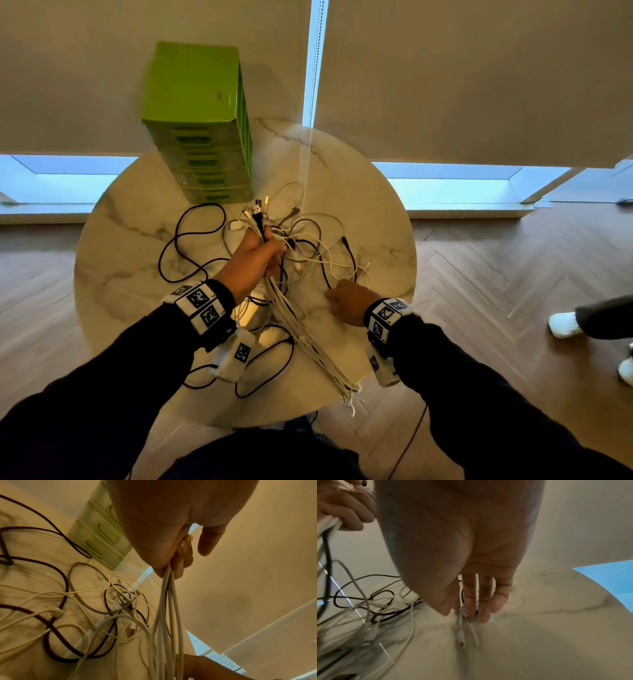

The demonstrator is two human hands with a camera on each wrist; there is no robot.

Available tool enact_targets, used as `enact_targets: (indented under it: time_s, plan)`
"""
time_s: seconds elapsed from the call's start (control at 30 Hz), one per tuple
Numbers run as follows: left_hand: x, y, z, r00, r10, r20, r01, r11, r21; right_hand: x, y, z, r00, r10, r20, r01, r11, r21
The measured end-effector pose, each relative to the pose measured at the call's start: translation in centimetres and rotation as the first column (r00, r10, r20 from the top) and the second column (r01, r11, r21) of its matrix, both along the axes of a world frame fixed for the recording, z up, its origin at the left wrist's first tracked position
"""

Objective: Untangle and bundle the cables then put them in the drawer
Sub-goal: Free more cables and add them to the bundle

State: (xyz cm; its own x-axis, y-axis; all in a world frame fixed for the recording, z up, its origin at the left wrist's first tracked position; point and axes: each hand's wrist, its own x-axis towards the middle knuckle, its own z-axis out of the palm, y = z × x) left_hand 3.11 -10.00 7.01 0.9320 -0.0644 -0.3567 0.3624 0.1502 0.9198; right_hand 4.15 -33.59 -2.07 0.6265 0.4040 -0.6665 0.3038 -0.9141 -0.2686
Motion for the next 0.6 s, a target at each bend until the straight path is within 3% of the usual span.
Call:
enact_targets:
  time_s: [0.13,0.2,0.3,0.4,0.5,0.6]
  plan:
    - [0.1,0.0,-0.2,1.0,0.005,0.006,-0.005,1.0,-0.013,2.5,-1.3,1.3,0.988,-0.093,0.123,0.111,0.983,-0.146]
    - [0.4,-0.1,-0.4,1.0,0.011,-0.001,-0.011,1.0,0.005,3.9,-1.1,2.2,0.983,-0.084,0.161,0.107,0.984,-0.14]
    - [0.8,-0.2,-0.5,1.0,0.013,-0.004,-0.013,0.999,0.036,5.8,0.9,3.0,0.988,-0.083,0.128,0.073,0.994,0.078]
    - [1.0,-0.2,-0.5,1.0,0.002,0.004,-0.002,0.999,0.038,6.9,4.0,2.7,0.991,-0.086,0.104,0.05,0.949,0.312]
    - [1.0,0.0,-0.7,1.0,0.026,-0.005,-0.026,0.999,0.046,7.3,6.8,1.8,0.993,-0.015,0.119,-0.033,0.92,0.391]
    - [0.8,0.4,-0.9,1.0,0.024,-0.015,-0.023,0.998,0.05,7.6,7.4,0.8,0.991,0.02,0.134,-0.069,0.926,0.372]
